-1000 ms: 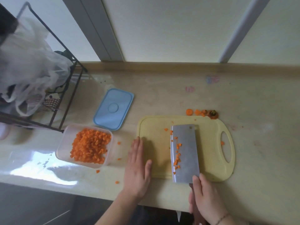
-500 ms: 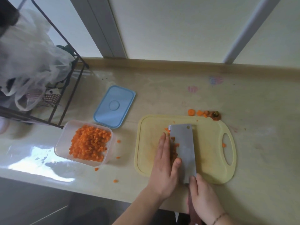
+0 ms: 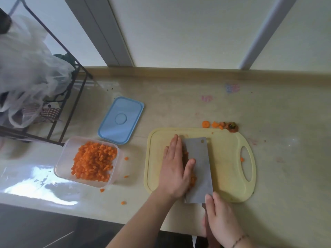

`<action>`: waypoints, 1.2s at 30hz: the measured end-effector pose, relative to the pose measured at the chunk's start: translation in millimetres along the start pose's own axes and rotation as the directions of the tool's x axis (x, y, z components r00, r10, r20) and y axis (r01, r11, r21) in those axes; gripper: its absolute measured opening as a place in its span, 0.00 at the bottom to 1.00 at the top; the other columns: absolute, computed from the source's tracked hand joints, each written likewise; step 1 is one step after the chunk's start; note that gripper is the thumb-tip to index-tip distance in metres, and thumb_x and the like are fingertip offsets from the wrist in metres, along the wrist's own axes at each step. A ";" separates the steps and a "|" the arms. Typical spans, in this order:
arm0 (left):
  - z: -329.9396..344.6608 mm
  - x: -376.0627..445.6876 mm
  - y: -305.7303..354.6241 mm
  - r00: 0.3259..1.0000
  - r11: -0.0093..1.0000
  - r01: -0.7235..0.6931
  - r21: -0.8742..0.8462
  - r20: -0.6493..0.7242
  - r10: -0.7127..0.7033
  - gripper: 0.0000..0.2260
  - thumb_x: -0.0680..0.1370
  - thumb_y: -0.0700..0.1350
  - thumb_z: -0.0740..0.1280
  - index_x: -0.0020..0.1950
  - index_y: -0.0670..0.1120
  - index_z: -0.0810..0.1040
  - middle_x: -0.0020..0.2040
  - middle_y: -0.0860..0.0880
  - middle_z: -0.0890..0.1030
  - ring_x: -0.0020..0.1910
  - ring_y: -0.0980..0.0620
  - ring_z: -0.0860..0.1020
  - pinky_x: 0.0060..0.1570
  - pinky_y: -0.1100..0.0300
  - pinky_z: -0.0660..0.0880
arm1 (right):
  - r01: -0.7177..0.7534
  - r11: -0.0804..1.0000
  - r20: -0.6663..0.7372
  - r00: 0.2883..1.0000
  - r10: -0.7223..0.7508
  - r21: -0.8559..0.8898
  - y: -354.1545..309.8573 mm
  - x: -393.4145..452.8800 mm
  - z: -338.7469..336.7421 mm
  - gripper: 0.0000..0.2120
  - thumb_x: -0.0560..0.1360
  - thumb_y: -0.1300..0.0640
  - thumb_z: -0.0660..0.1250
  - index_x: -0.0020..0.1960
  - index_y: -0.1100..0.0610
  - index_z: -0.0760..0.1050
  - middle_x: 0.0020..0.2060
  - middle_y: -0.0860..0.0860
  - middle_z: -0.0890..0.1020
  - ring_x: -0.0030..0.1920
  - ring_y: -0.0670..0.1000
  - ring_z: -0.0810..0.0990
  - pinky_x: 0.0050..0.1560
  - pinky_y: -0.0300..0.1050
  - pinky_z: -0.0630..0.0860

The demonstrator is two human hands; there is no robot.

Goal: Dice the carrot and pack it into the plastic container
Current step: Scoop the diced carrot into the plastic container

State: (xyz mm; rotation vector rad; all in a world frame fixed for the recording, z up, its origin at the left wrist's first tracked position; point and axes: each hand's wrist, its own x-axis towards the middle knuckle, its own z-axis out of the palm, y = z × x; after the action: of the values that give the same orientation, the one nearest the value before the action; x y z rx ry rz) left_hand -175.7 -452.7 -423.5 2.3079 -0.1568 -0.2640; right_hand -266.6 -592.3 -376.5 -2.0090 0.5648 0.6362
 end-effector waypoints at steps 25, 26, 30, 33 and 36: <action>-11.4 -6.6 10.4 0.979 0.914 -0.171 -0.369 -0.165 0.116 0.36 0.84 0.65 0.50 0.81 0.39 0.60 0.80 0.50 0.63 0.79 0.58 0.62 0.73 0.67 0.62 | 0.002 1.000 0.058 0.998 -0.002 -0.007 4.9 -1.7 -1.8 0.16 0.83 0.50 0.49 0.41 0.56 0.67 0.30 0.60 0.81 0.26 0.40 0.79 0.42 0.43 0.77; -12.5 -5.7 7.2 0.974 0.917 -0.161 -0.365 -0.208 0.088 0.35 0.84 0.65 0.50 0.81 0.40 0.61 0.80 0.51 0.64 0.79 0.56 0.63 0.75 0.63 0.61 | -0.005 1.000 0.068 0.998 0.003 0.025 6.2 -1.9 -2.7 0.17 0.83 0.50 0.49 0.42 0.57 0.68 0.30 0.60 0.81 0.26 0.41 0.79 0.41 0.44 0.77; -19.9 -11.3 -5.9 0.950 0.913 -0.085 -0.398 -0.310 -0.046 0.31 0.84 0.65 0.50 0.80 0.47 0.63 0.79 0.55 0.67 0.78 0.55 0.64 0.77 0.53 0.62 | -0.064 0.964 0.119 0.992 0.034 0.257 13.2 -3.9 -7.6 0.17 0.83 0.51 0.50 0.44 0.61 0.67 0.23 0.60 0.75 0.20 0.59 0.73 0.24 0.47 0.72; -33.4 -21.9 -11.9 0.946 0.924 -0.154 -0.351 -0.323 0.035 0.32 0.85 0.63 0.51 0.80 0.41 0.63 0.80 0.52 0.66 0.80 0.51 0.62 0.77 0.54 0.61 | -0.056 0.941 0.143 0.990 0.009 0.333 11.9 -8.5 -13.9 0.17 0.83 0.53 0.51 0.44 0.64 0.67 0.22 0.62 0.73 0.19 0.62 0.70 0.22 0.53 0.68; -58.5 -29.4 -12.4 0.917 0.918 -0.326 -0.226 -0.314 0.248 0.28 0.85 0.58 0.55 0.79 0.42 0.63 0.80 0.46 0.65 0.80 0.45 0.63 0.77 0.50 0.62 | -0.043 0.946 0.204 0.979 -0.025 0.321 -2.5 -18.0 -26.5 0.13 0.83 0.53 0.53 0.49 0.62 0.65 0.24 0.66 0.72 0.21 0.61 0.71 0.26 0.62 0.70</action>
State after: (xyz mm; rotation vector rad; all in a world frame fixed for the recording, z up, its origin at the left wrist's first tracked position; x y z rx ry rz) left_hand -189.9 -397.1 -389.5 1.9863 -0.2966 0.1844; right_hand -273.2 -611.8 -351.9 -1.6116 0.5162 0.6990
